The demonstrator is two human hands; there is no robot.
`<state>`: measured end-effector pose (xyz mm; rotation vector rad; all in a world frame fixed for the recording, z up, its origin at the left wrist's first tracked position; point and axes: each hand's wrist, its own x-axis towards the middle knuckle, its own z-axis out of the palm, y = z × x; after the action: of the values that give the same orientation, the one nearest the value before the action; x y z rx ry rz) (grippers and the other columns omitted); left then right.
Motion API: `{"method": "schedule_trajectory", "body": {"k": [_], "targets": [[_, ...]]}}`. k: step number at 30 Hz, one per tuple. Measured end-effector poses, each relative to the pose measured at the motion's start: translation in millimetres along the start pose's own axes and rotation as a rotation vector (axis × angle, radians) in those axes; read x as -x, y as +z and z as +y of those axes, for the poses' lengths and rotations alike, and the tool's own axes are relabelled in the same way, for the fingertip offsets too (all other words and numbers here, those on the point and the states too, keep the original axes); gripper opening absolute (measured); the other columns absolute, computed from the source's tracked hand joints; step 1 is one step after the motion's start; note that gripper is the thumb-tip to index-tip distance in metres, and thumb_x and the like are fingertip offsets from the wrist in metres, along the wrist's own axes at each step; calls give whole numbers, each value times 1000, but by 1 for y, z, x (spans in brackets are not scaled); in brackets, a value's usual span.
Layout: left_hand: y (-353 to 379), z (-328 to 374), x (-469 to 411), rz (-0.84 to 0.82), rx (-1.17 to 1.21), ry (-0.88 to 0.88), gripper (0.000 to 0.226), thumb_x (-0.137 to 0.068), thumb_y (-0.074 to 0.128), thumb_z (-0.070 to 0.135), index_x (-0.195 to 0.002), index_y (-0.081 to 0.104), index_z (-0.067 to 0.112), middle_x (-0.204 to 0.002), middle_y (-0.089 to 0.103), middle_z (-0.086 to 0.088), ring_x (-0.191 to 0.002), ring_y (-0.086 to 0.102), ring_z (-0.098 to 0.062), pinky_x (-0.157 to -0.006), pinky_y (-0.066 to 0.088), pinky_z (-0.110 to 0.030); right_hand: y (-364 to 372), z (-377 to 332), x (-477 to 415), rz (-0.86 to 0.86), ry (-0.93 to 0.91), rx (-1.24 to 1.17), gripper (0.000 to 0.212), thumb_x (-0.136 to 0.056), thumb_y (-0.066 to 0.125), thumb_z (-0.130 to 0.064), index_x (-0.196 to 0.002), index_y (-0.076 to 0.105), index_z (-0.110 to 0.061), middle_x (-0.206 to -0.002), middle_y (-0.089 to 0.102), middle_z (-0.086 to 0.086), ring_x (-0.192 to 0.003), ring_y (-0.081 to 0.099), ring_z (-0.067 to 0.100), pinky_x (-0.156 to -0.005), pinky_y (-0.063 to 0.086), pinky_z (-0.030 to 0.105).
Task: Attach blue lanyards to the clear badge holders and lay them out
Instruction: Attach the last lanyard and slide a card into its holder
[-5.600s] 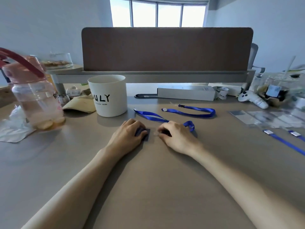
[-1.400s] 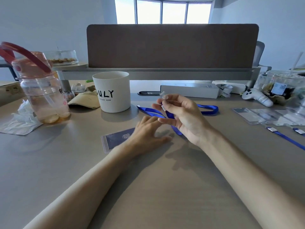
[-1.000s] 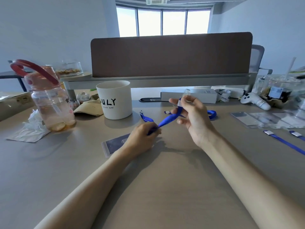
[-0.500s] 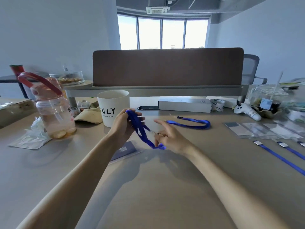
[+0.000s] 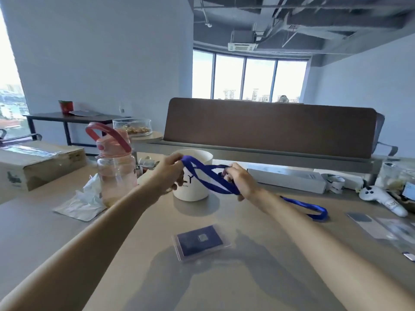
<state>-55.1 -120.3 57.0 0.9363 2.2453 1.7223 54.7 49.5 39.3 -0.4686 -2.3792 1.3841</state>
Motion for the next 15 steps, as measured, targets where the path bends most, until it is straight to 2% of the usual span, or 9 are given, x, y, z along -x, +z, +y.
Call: {"method": "schedule_trajectory", "body": {"k": [1, 3, 5, 7, 9, 10, 12, 13, 15], "targets": [[-12, 5, -9, -8, 23, 5, 17, -96, 45, 11, -95, 62, 14, -60, 49, -3, -52, 47, -15, -50, 39, -26, -3, -12, -15, 12, 24, -60, 28, -101, 28, -35, -86, 45, -20, -74, 40, -2, -60, 37, 12, -45, 27, 21], [-32, 12, -33, -3, 35, 23, 10, -93, 53, 6, -94, 62, 11, -62, 54, -6, -51, 51, -17, -52, 45, -29, -6, -35, -44, 19, 25, -102, 36, -101, 25, -48, -88, 43, -20, -73, 37, -6, -59, 34, 10, -49, 27, 23], [-44, 17, -57, 7, 16, 9, 8, -92, 56, 5, -97, 61, 8, -73, 61, -8, -59, 59, -20, -59, 52, -33, -3, -49, -75, 103, -66, 92, 40, -103, 23, -47, -86, 44, -19, -79, 46, -4, -69, 46, 17, -60, 34, 28], [-46, 20, -83, 24, -38, 11, 10, -91, 56, 5, -100, 60, 8, -80, 64, -7, -65, 61, -18, -61, 54, -30, 3, -55, -108, 212, -188, 343, 35, -105, 25, -33, -81, 46, -18, -103, 57, 9, -99, 53, 28, -76, 36, 31], [-43, 18, -109, 92, -170, 60, 9, -91, 57, 5, -98, 60, 9, -82, 64, -6, -68, 62, -17, -59, 54, -29, 11, -55, -137, 229, -288, 483, 29, -104, 28, -21, -87, 51, -18, -138, 49, 14, -130, 44, 27, -90, 40, 36], [-41, 15, -122, 141, -270, 100, 8, -90, 58, 5, -97, 60, 9, -84, 64, -7, -71, 63, -19, -62, 57, -33, 15, -54, -149, 219, -328, 558, 27, -103, 29, -16, -92, 54, -20, -144, 46, 11, -133, 43, 27, -94, 42, 39], [-36, 1, -143, 205, -560, 171, 9, -90, 57, 7, -98, 61, 8, -92, 66, -10, -79, 64, -25, -72, 58, -42, 25, -48, -166, 147, -366, 728, 26, -99, 38, -12, -111, 57, -24, -139, 50, 5, -124, 51, 28, -87, 45, 40], [-33, -5, -148, 200, -687, 184, 10, -91, 56, 8, -99, 61, 10, -95, 66, -11, -82, 63, -26, -76, 58, -43, 29, -46, -170, 66, -367, 819, 33, -97, 44, -15, -126, 52, -28, -136, 53, 3, -118, 54, 28, -81, 45, 38], [-26, -18, -155, 123, -820, 165, 15, -90, 55, 8, -105, 58, 11, -100, 64, -10, -85, 61, -26, -79, 56, -43, 33, -45, -172, -117, -340, 979, 61, -94, 53, -29, -147, 26, -40, -130, 60, 0, -113, 56, 27, -78, 47, 37]]}}
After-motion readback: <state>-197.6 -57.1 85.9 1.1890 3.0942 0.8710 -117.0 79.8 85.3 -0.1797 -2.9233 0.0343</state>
